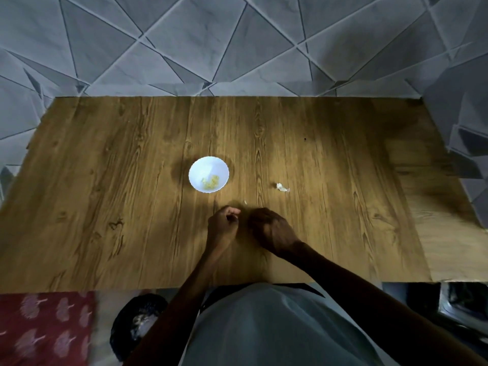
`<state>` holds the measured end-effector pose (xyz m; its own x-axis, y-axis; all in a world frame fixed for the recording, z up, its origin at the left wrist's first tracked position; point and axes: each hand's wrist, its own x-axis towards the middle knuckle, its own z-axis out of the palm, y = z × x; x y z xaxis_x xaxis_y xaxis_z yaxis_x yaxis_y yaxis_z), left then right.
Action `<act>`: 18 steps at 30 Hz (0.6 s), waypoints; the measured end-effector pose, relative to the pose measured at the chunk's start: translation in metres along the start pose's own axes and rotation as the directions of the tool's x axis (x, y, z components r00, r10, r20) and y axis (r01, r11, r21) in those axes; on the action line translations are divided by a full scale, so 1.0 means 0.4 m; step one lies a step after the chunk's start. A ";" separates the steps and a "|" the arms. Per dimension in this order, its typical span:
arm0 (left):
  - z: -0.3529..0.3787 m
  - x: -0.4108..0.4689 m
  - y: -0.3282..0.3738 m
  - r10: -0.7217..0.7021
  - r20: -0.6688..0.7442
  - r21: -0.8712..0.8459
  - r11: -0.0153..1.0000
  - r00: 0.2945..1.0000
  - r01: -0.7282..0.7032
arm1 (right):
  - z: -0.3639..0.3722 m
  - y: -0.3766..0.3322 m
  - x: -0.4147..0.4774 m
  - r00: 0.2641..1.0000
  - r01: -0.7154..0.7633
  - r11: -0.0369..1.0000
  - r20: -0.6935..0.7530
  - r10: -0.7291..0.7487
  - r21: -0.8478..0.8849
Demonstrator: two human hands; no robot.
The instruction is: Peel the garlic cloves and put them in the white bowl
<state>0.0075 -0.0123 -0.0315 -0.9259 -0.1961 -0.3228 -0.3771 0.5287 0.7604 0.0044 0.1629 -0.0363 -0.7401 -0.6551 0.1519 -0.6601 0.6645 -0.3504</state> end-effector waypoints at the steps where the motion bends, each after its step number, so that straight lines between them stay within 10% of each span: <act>1: -0.002 0.001 -0.002 -0.004 -0.004 -0.009 1.000 1.000 0.004 | 0.000 0.006 -0.006 0.999 0.052 0.999 0.001 -0.052 -0.008; 7: -0.003 -0.003 -0.004 -0.005 -0.014 -0.052 0.999 1.000 0.005 | -0.045 0.093 -0.111 0.998 0.070 0.997 0.005 -0.070 -0.041; 14: 0.008 -0.007 0.008 0.041 0.008 -0.078 0.996 0.999 -0.041 | -0.068 0.117 -0.081 0.902 -0.420 0.894 -0.041 0.430 0.155; 18: 0.018 0.001 0.016 0.044 0.054 -0.091 0.995 0.998 -0.039 | -0.047 0.084 -0.084 0.966 -0.258 0.966 0.031 0.257 0.014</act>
<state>0.0050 -0.0030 -0.0306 -0.9392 -0.1272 -0.3190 -0.3409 0.4584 0.8208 0.0046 0.2139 -0.0356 -0.8807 -0.4728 0.0282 -0.4451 0.8057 -0.3909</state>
